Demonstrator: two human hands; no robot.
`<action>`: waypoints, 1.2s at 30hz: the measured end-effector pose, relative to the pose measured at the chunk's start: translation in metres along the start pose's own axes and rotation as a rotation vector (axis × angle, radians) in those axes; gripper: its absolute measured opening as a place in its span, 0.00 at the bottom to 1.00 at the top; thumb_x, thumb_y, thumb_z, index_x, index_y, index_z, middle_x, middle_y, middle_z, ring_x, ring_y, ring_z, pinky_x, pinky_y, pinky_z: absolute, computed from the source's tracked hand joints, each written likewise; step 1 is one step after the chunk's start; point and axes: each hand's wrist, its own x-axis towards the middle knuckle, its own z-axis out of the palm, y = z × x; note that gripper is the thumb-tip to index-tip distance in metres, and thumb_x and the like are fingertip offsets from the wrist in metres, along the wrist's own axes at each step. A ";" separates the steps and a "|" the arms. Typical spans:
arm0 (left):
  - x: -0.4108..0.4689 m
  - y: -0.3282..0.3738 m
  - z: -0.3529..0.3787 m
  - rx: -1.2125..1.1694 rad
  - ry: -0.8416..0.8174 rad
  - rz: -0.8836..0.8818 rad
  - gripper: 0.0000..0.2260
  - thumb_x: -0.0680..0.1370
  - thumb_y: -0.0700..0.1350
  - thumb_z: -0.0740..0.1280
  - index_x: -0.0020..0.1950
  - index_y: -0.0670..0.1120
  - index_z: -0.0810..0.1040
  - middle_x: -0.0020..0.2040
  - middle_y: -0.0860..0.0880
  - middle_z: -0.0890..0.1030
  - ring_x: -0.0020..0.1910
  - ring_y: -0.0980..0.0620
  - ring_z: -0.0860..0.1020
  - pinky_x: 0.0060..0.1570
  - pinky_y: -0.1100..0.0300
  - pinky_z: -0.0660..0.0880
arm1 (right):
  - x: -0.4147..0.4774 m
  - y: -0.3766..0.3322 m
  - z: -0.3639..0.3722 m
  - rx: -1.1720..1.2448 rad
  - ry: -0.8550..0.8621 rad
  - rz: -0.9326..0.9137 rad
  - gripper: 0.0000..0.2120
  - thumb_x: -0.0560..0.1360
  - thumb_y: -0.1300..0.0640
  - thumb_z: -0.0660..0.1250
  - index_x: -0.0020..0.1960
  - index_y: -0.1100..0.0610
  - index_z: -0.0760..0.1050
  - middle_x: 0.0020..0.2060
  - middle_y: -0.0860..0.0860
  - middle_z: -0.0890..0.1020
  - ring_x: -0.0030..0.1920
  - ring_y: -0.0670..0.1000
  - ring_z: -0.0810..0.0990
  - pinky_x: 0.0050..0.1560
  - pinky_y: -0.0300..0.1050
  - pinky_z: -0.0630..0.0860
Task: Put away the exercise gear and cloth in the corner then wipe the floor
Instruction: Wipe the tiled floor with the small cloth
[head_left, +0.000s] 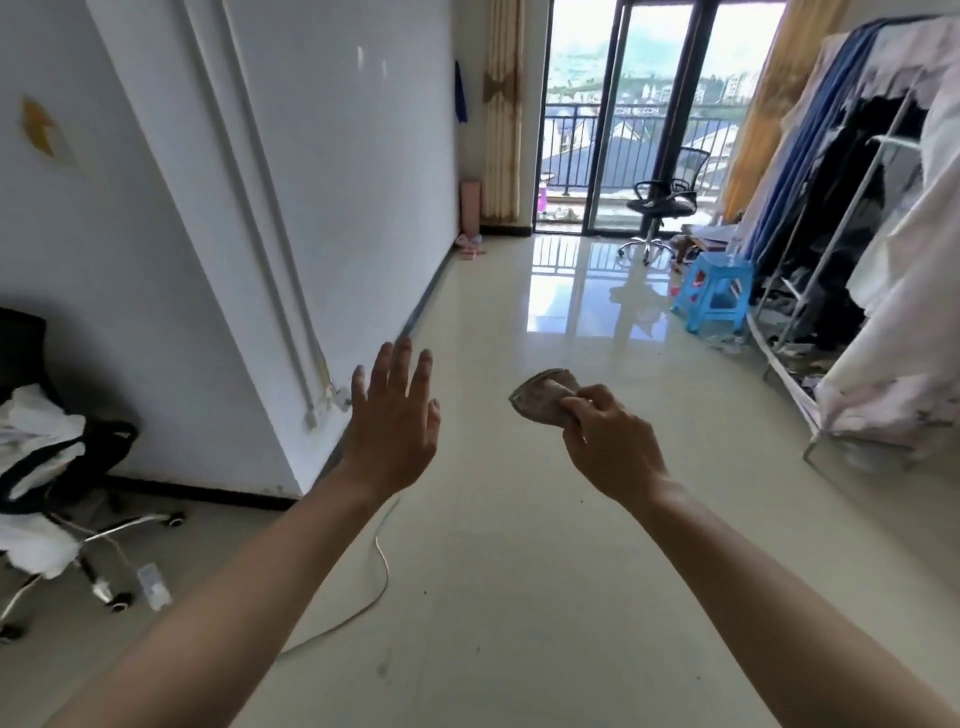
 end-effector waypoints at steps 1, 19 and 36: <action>0.026 0.004 0.010 -0.013 -0.002 0.013 0.28 0.80 0.52 0.48 0.77 0.41 0.61 0.79 0.38 0.59 0.77 0.38 0.59 0.70 0.33 0.60 | 0.016 0.016 0.000 -0.014 0.027 0.032 0.16 0.74 0.58 0.67 0.61 0.53 0.80 0.54 0.52 0.79 0.47 0.59 0.82 0.41 0.52 0.80; 0.465 0.088 0.249 0.021 -0.079 0.146 0.28 0.82 0.52 0.57 0.80 0.44 0.57 0.80 0.40 0.53 0.79 0.39 0.53 0.73 0.35 0.54 | 0.355 0.332 0.136 -0.047 0.138 0.189 0.08 0.76 0.57 0.69 0.55 0.55 0.82 0.49 0.52 0.80 0.41 0.59 0.82 0.35 0.48 0.77; 0.847 0.027 0.512 -0.052 -0.216 -0.133 0.28 0.82 0.50 0.58 0.80 0.42 0.57 0.80 0.39 0.52 0.79 0.39 0.52 0.73 0.35 0.52 | 0.759 0.519 0.364 -0.102 -0.224 0.024 0.11 0.79 0.55 0.65 0.59 0.51 0.81 0.56 0.50 0.80 0.49 0.58 0.82 0.43 0.49 0.77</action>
